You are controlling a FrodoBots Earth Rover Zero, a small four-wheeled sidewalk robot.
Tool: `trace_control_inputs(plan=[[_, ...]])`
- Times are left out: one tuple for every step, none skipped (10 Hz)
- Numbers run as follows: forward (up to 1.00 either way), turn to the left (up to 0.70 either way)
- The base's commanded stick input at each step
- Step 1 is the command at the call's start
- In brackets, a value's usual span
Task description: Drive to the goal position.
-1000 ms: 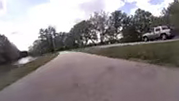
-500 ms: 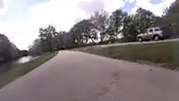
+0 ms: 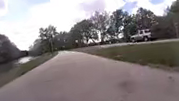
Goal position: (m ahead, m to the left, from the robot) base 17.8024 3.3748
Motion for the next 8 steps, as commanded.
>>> trace_control_inputs(plan=[[1.0, 0.0], [1.0, 0.0], [1.0, 0.0], [1.0, 0.0], [1.0, 0.0], [1.0, 0.27], [1.0, 0.27], [1.0, 0.27]])
